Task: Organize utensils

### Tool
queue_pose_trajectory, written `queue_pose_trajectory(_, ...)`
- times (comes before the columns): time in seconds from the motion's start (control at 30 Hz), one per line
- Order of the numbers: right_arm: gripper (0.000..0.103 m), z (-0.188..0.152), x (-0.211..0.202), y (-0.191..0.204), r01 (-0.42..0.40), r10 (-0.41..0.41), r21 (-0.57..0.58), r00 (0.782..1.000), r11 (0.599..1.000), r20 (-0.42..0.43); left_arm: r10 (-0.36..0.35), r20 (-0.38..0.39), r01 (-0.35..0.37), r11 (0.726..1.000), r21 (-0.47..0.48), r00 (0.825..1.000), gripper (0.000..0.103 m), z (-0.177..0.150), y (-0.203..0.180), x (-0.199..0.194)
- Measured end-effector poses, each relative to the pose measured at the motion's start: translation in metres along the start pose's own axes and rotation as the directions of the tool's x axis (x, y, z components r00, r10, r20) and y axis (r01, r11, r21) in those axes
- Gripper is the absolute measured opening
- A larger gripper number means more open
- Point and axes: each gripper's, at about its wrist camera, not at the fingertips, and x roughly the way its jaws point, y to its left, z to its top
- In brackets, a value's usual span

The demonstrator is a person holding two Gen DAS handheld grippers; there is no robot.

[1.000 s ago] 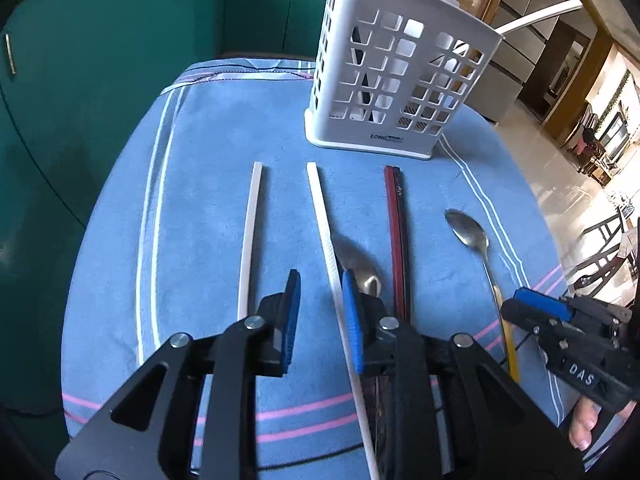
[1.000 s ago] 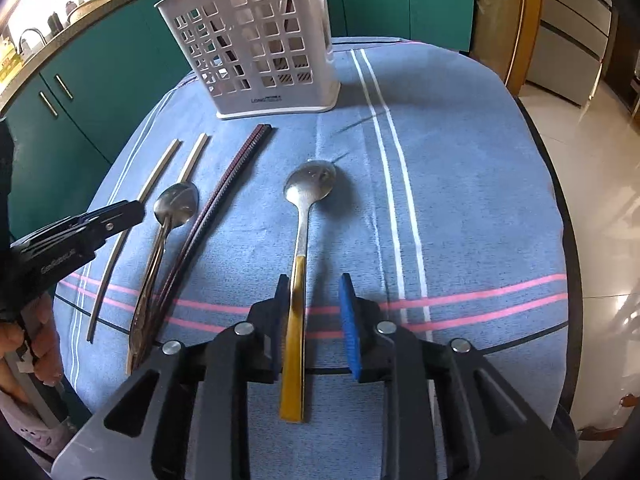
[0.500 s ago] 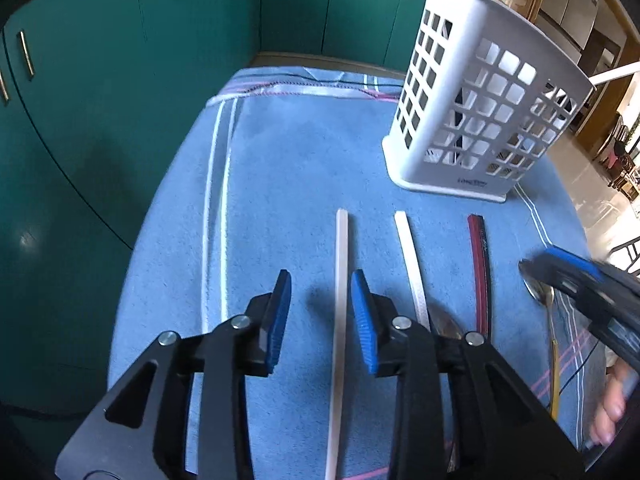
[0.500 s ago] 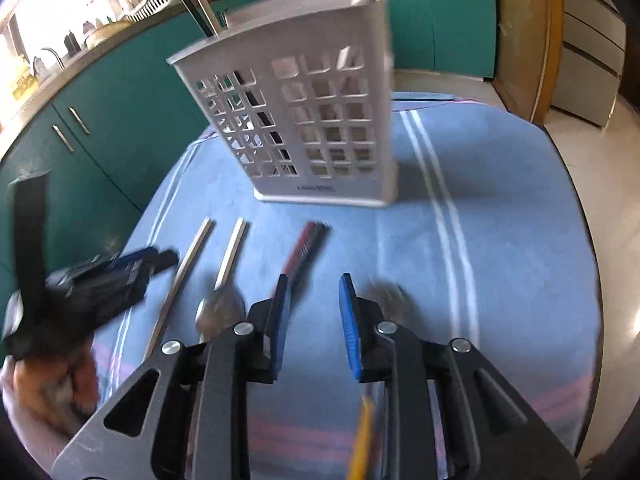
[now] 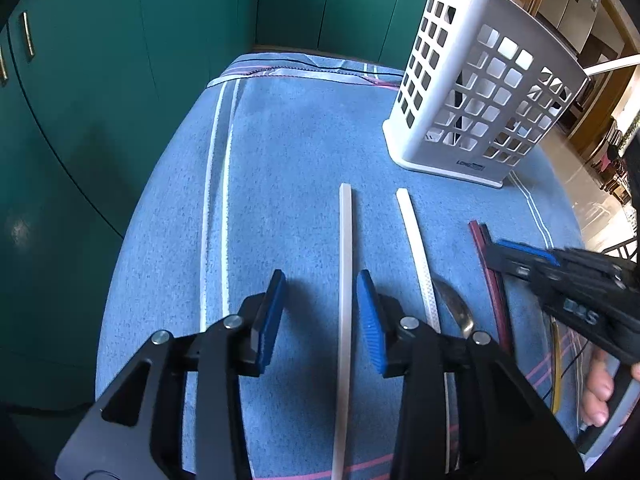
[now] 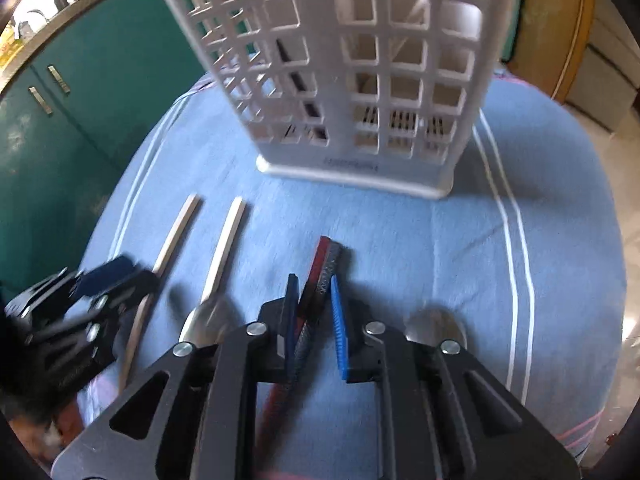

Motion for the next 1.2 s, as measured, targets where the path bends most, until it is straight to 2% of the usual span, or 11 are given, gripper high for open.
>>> queue_pose_trajectory(0.07,0.008,-0.012,-0.017,-0.002,-0.036,0.036,-0.016,0.999,0.999,0.021,-0.004,0.005,0.004,1.0,0.0,1.0,0.041,-0.001,-0.001,-0.002)
queue_pose_trajectory(0.2,0.008,-0.024,-0.031,-0.01,0.007,-0.007,-0.003,0.999,1.0,0.045,0.006,0.015,-0.006,1.0,0.002,1.0,0.044,-0.001,-0.004,-0.004)
queue_pose_trajectory(0.3,0.008,-0.028,-0.024,-0.011,0.001,-0.001,-0.001,1.0,1.0,0.017,0.008,0.012,-0.008,1.0,0.007,1.0,0.045,0.001,-0.008,-0.002)
queue_pose_trajectory(0.5,0.01,-0.024,-0.005,-0.009,0.127,-0.127,-0.03,0.992,0.991,-0.021,0.044,-0.009,-0.043,0.996,0.074,0.999,0.045,0.022,-0.021,0.014)
queue_pose_trajectory(0.63,0.016,-0.012,0.003,-0.011,0.12,-0.121,-0.033,0.992,0.992,-0.031,0.084,-0.036,-0.079,0.99,0.117,0.996,0.046,0.04,-0.028,0.033)
queue_pose_trajectory(0.77,0.016,0.0,0.011,-0.009,0.142,-0.144,-0.063,0.989,0.988,-0.028,0.111,-0.044,-0.104,0.984,0.146,0.993,0.045,0.049,-0.032,0.039)
queue_pose_trajectory(0.8,0.016,0.002,0.013,-0.007,0.145,-0.147,-0.069,0.989,0.987,-0.026,0.106,-0.045,-0.099,0.984,0.15,0.993,0.044,0.05,-0.033,0.039)
queue_pose_trajectory(0.83,0.015,0.003,0.013,-0.007,0.141,-0.143,-0.07,0.989,0.988,-0.024,0.103,-0.042,-0.095,0.984,0.15,0.994,0.037,0.05,-0.033,0.039)
queue_pose_trajectory(0.93,0.007,0.004,0.014,-0.006,0.094,-0.095,-0.055,0.995,0.994,-0.022,0.09,-0.035,-0.085,0.989,0.123,0.995,0.007,0.048,-0.03,0.035)
queue_pose_trajectory(1.03,0.007,0.0,0.008,-0.009,0.058,-0.059,-0.045,0.998,0.997,-0.01,0.064,-0.014,-0.062,0.994,0.085,0.998,0.006,0.043,-0.026,0.028)
queue_pose_trajectory(1.2,0.007,-0.007,-0.041,-0.009,0.045,-0.042,-0.041,0.995,0.998,0.09,0.017,0.076,-0.023,0.997,0.068,0.997,0.006,0.042,-0.027,-0.016)
